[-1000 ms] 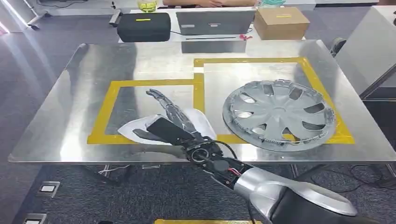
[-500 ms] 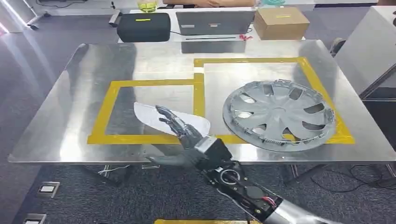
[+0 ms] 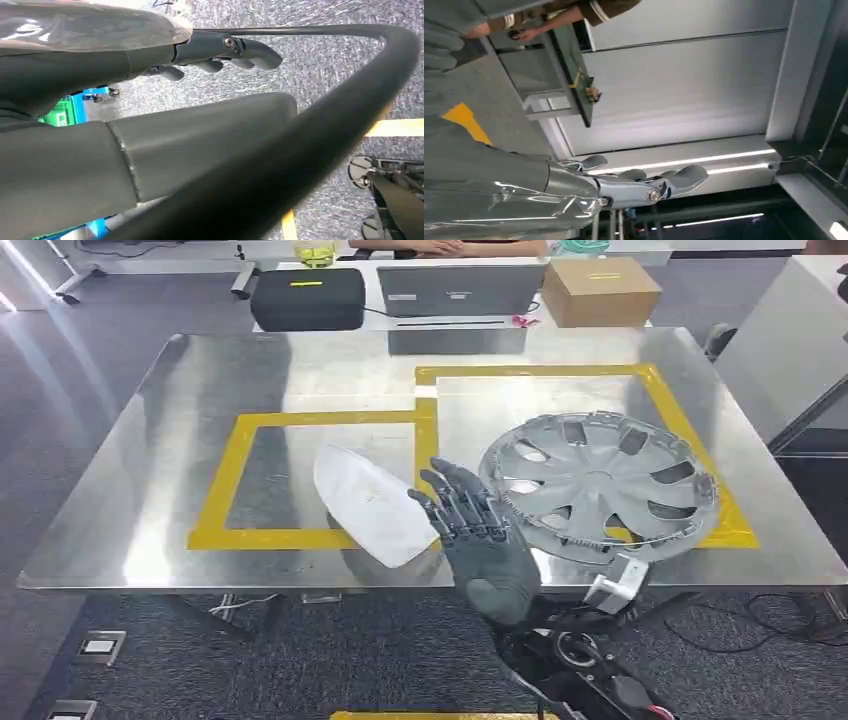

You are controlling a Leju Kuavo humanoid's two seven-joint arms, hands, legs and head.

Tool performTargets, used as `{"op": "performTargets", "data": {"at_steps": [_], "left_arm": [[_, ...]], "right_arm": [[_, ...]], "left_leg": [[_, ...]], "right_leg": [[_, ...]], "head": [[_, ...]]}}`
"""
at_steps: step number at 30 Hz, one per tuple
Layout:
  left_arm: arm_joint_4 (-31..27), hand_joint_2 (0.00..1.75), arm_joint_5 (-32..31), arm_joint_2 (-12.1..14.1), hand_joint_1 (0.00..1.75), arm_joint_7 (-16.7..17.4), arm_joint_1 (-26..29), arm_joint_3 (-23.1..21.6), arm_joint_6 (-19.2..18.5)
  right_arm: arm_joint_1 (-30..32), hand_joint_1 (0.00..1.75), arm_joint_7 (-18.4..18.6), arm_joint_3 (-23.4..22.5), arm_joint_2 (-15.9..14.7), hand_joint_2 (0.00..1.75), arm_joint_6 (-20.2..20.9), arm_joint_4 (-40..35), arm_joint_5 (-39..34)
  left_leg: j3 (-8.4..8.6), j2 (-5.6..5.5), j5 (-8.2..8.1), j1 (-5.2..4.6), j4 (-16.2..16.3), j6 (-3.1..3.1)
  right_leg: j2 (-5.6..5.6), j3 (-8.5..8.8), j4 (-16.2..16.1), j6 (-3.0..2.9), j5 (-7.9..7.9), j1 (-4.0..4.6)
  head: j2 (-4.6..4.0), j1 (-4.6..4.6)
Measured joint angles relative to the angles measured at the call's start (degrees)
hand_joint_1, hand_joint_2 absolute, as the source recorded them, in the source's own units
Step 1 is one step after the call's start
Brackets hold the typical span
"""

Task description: Take the parts from the cabinet and place them on the table.

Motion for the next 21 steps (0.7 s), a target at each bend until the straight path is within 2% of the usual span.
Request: {"op": "performTargets", "data": {"at_steps": [3,4,5,6,7,8,9,10,11,12,13,14,15,16,17,18,19,20,21], "left_arm": [[0.0,0.0,-0.37,0.04,0.0,-0.02,-0.05,0.0,-0.04],[0.0,0.0,-0.46,0.04,0.0,-0.02,-0.11,0.0,-0.07],[0.0,0.0,-0.57,0.0,0.0,-0.02,-0.11,0.0,-0.13],[0.0,0.0,-0.63,0.0,0.0,-0.02,-0.07,0.0,-0.13],[0.0,0.0,-0.79,0.02,0.0,-0.02,-0.08,0.0,-0.13],[0.0,0.0,-0.92,0.02,0.0,-0.02,-0.09,0.0,-0.13],[0.0,0.0,-0.98,0.02,0.0,-0.02,-0.12,0.0,-0.13],[0.0,0.0,-1.01,0.04,0.0,-0.02,-0.15,0.0,-0.13],[0.0,0.0,-1.13,0.04,0.0,-0.02,-0.16,0.0,-0.13],[0.0,0.0,-1.18,0.02,0.0,-0.02,-0.15,0.0,-0.15],[0.0,0.0,-1.18,-0.04,0.0,-0.02,-0.15,0.0,-0.24],[0.0,0.0,-1.18,-0.07,0.0,-0.02,-0.15,0.0,-0.37],[0.02,0.0,-1.18,0.13,0.0,-0.02,-0.09,0.0,-0.39],[0.02,0.0,-1.18,0.09,0.0,0.0,-0.16,0.0,-0.39],[0.02,0.0,-1.16,0.07,0.0,0.02,-0.2,0.0,-0.39],[0.02,0.0,-1.16,0.04,0.0,0.02,-0.17,0.0,-0.39],[0.02,0.0,-1.14,0.02,0.0,0.15,-0.28,0.0,-0.39],[0.0,0.0,-1.16,-0.04,0.0,0.18,-0.42,0.0,-0.39],[0.0,0.0,-1.16,-0.02,0.0,0.15,-0.49,0.0,-0.35]], "right_arm": [[0.8,0.0,-0.33,-0.96,-0.5,0.0,0.22,-1.94,-0.59],[1.03,0.0,-0.41,-1.33,-0.63,0.0,0.37,-2.55,-0.57],[1.36,0.0,-0.5,-1.64,-0.85,0.0,0.5,-3.17,-0.52],[1.43,0.0,-0.7,-1.92,-1.07,0.0,0.74,-3.63,-0.28],[1.47,0.0,-0.7,-2.05,-1.29,0.0,0.87,-4.0,0.05],[1.68,0.0,-0.68,-2.27,-1.57,0.0,0.94,-4.26,0.26],[1.97,0.0,-0.68,-2.45,-1.77,0.0,0.96,-4.32,0.35],[2.31,0.0,-0.68,-2.71,-1.99,0.0,0.98,-4.5,0.55],[2.61,0.0,-0.68,-2.9,-2.29,0.0,0.98,-4.85,0.72],[2.73,0.0,-0.66,-2.95,-2.54,0.0,0.98,-5.18,0.9],[2.72,0.0,-0.66,-3.01,-2.71,0.0,0.96,-5.53,1.01],[2.72,0.0,-0.63,-3.12,-2.8,0.0,0.96,-5.81,1.07],[2.72,0.0,-0.61,-3.26,-2.91,0.0,0.96,-5.96,1.09],[2.61,0.0,-0.5,-3.3,-2.95,0.0,0.96,-6.29,1.23],[2.75,0.0,-0.5,-3.37,-2.99,0.0,0.96,-6.47,1.22],[2.89,0.0,-0.5,-3.52,-3.04,0.0,0.96,-6.62,1.25],[2.91,0.0,-0.46,-3.56,-3.08,0.0,0.98,-6.62,1.27],[2.96,0.0,-0.39,-3.58,-3.08,0.0,0.98,-6.88,1.27],[2.81,0.0,-0.46,-3.67,-3.08,0.0,0.98,-7.1,1.29]], "left_leg": [[0.0,0.04,-0.13,-0.14,0.15,0.33],[0.16,0.17,0.11,-0.07,-0.42,0.65],[0.79,0.9,0.51,0.69,-1.35,0.99],[1.17,1.01,0.52,0.71,-1.74,1.13],[1.28,1.35,0.45,0.72,-1.77,1.37],[1.37,1.77,0.39,0.66,-1.76,1.42],[1.42,2.09,0.29,0.65,-1.74,1.43],[1.5,2.46,0.12,0.68,-1.71,1.34],[1.75,2.74,-0.07,0.74,-1.7,1.22],[2.09,3.06,-0.35,0.84,-1.67,0.98],[2.49,3.44,-0.69,0.97,-1.56,0.71],[2.94,3.82,-1.18,1.06,-1.34,0.3],[3.01,4.02,-1.57,0.71,-1.23,-0.23],[2.92,4.34,-1.85,0.39,-0.5,-0.62],[2.74,4.85,-1.76,0.12,-0.59,-0.8],[2.77,5.61,-1.81,0.14,-0.61,-0.91],[2.97,6.44,-2.0,0.25,-0.57,-1.2],[3.06,5.85,-2.76,0.54,-0.26,-1.72],[2.35,3.08,-4.06,0.73,1.76,-1.84]], "right_leg": [[0.13,0.15,-0.3,0.49,0.1,-0.12],[0.28,0.25,-0.5,0.74,0.18,-0.01],[0.23,-0.26,0.17,1.0,-0.43,-0.05],[0.12,-1.02,2.36,1.11,-1.94,0.11],[0.13,-2.94,6.54,1.2,-4.0,0.02],[0.11,-5.58,12.01,1.34,-6.21,-0.09],[0.11,-7.81,16.24,1.46,-7.58,-0.11],[0.09,-9.24,18.54,1.64,-7.64,-0.16],[-0.02,-9.1,17.74,1.82,-6.27,-0.32],[-0.22,-7.66,14.33,1.93,-3.76,-0.55],[-0.71,-5.43,9.49,2.04,-0.93,-0.68],[-2.04,-2.95,4.13,2.1,1.89,-0.74],[-4.85,-2.08,2.42,2.17,1.06,-0.15],[-4.97,-1.29,0.91,1.49,0.77,0.04],[-4.4,-1.62,1.42,0.6,0.56,0.02],[-3.64,-1.92,1.53,0.32,0.48,0.13],[-2.82,-2.07,1.5,-0.01,0.52,0.17],[-2.1,-1.7,1.2,-0.51,0.61,-0.13],[-1.55,-1.69,1.19,-0.69,0.65,-0.13]], "head": [[0.0,-0.02],[0.0,-0.11],[0.0,0.0],[0.0,0.37],[0.0,0.99],[0.0,1.37],[0.0,1.55],[0.0,1.62],[0.0,1.86],[0.0,2.1],[0.0,2.29],[0.0,2.53],[0.0,3.06],[0.0,3.63],[0.0,3.2],[0.0,2.49],[0.0,2.34],[0.0,2.19],[0.0,1.77]]}}
